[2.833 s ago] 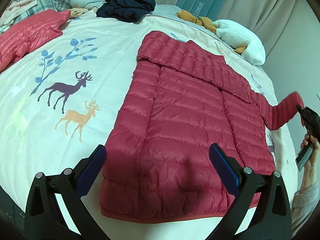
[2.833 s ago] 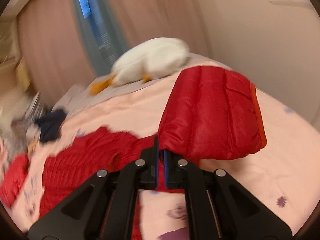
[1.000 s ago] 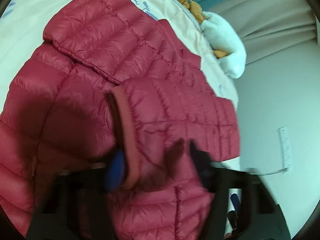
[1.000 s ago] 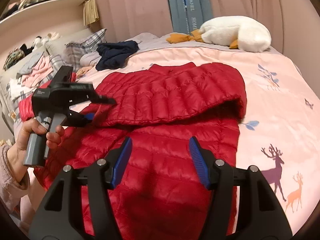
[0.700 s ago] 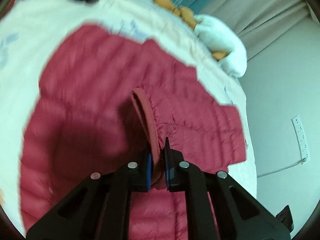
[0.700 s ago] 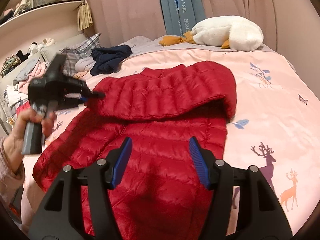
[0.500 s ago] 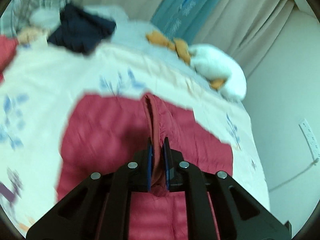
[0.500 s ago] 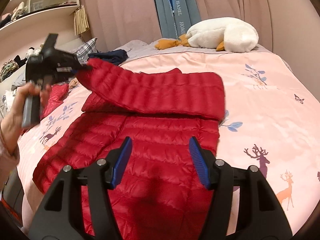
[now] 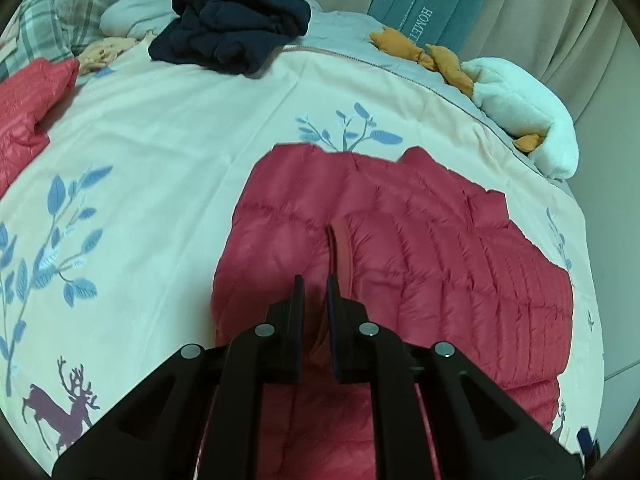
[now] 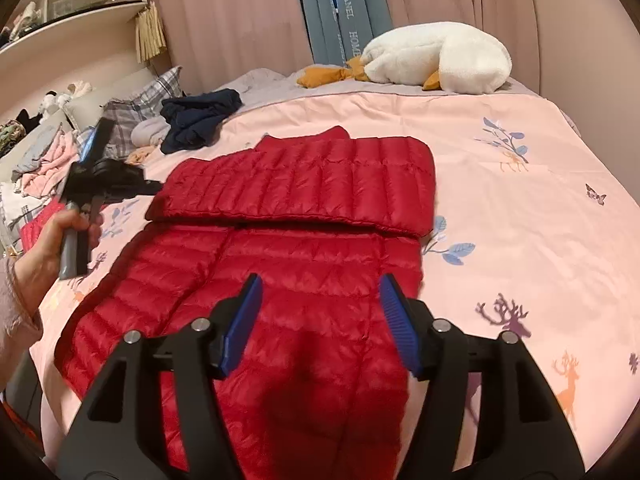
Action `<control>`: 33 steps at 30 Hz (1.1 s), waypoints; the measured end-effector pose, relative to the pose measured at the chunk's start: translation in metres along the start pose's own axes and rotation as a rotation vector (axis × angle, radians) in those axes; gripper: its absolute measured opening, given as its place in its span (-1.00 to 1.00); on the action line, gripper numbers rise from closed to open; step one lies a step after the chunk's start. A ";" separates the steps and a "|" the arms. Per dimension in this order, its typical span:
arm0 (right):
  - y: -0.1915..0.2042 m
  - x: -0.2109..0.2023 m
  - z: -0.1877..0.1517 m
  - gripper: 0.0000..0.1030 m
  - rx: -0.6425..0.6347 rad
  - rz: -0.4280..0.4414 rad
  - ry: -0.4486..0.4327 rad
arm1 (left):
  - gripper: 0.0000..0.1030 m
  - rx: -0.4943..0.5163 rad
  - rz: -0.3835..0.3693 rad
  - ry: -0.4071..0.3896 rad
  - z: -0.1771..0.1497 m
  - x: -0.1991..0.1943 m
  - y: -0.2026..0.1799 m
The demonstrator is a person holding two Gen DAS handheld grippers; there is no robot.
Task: Fold large clothes
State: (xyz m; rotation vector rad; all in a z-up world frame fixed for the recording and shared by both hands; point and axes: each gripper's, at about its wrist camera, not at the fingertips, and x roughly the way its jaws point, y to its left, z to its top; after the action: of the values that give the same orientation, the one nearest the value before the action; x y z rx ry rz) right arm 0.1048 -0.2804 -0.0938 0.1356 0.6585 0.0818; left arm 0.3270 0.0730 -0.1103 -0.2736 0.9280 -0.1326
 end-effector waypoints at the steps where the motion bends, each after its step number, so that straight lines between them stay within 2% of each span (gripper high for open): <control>1: -0.004 0.004 0.006 0.28 0.005 -0.010 0.005 | -0.73 0.009 -0.018 0.004 -0.001 -0.001 -0.002; 4: -0.016 0.019 0.025 0.28 0.043 0.008 0.012 | -0.48 0.100 -0.043 -0.018 -0.004 -0.009 -0.020; 6: -0.021 0.038 0.043 0.28 0.068 0.022 0.022 | -0.45 0.172 -0.065 -0.028 -0.009 -0.014 -0.040; 10: -0.016 0.082 0.077 0.24 0.052 -0.011 0.040 | -0.44 0.291 -0.062 -0.018 -0.017 -0.002 -0.071; 11: -0.014 0.092 0.084 0.24 0.050 -0.010 0.047 | -0.36 0.311 -0.053 -0.010 -0.019 0.004 -0.076; 14: -0.002 0.123 0.100 0.23 0.012 -0.045 0.058 | -0.07 0.326 -0.026 0.001 -0.024 0.020 -0.081; 17: 0.006 0.154 0.103 0.23 -0.026 -0.082 0.110 | -0.02 0.346 0.000 -0.001 -0.029 0.033 -0.081; 21: 0.004 0.188 0.091 0.24 -0.036 -0.118 0.189 | -0.02 0.359 -0.006 0.008 -0.032 0.041 -0.078; 27: 0.000 0.194 0.087 0.26 -0.020 -0.125 0.220 | -0.02 0.374 -0.005 0.019 -0.034 0.045 -0.077; 33: 0.003 0.157 0.091 0.23 -0.001 -0.087 0.133 | -0.02 0.378 -0.005 0.017 -0.034 0.045 -0.077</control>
State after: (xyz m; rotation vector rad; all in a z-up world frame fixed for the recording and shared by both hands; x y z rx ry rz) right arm 0.2847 -0.2679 -0.1168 0.1013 0.7959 0.0068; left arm 0.3268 -0.0171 -0.1417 0.0752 0.9003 -0.3104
